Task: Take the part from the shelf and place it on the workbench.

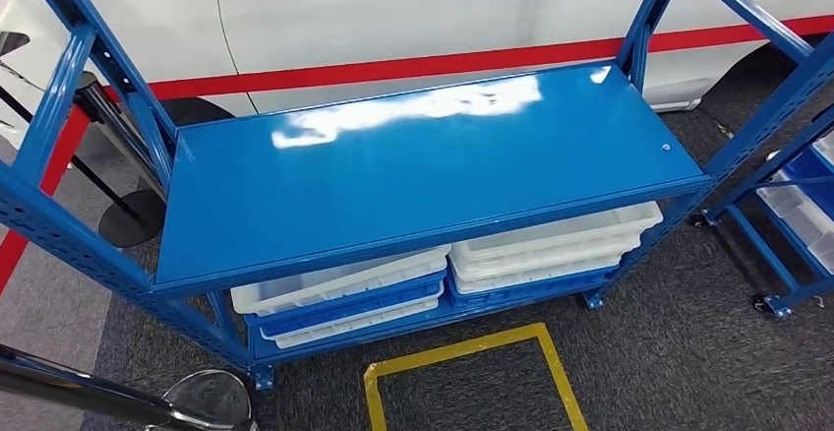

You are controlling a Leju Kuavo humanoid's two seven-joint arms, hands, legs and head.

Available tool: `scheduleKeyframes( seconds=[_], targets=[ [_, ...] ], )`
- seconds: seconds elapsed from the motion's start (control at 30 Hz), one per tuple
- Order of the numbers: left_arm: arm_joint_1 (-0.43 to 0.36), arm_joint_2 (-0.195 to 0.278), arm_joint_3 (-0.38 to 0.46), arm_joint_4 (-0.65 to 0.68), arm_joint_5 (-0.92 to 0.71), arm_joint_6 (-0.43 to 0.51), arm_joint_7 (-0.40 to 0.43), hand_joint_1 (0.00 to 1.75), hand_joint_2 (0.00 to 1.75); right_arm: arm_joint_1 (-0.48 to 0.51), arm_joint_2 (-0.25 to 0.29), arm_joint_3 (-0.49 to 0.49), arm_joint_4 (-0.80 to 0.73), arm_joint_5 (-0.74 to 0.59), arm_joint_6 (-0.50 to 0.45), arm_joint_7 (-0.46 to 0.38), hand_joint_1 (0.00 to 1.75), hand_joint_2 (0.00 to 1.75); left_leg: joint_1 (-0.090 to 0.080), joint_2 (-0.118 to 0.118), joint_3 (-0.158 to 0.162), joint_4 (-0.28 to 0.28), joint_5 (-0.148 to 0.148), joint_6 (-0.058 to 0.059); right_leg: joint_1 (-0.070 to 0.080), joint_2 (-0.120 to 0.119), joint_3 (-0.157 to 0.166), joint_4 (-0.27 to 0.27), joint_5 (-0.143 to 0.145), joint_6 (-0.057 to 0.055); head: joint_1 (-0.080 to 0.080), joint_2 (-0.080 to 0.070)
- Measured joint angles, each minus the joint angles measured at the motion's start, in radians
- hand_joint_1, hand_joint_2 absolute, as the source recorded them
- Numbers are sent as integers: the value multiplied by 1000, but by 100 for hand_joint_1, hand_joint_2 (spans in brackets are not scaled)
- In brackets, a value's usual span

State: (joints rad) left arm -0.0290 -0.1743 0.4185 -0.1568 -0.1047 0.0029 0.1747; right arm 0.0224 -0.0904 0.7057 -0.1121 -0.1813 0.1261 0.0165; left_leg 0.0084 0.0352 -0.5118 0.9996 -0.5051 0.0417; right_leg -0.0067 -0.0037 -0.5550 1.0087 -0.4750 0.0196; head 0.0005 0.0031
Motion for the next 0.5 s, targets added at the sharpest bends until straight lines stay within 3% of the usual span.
scheduleKeyframes(
  seconds=[0.2, 0.5],
  targets=[
    [36, 31, -73, -33, 10, 4, -9, 0, 175, 28, 10, -133, -32, 40, -6, 4, 0, 175, 4, -1, 4, -8, 2, -17, 4, 0, 0, 3, -4, -10, 0, 0],
    [98, 87, -201, -102, 50, 4, -82, 0, 175, 70, 37, -361, -118, 102, -60, -3, 0, 175, 4, -1, 4, -10, 1, -29, 4, 0, 0, 6, -6, -13, 0, 0]
  ],
)
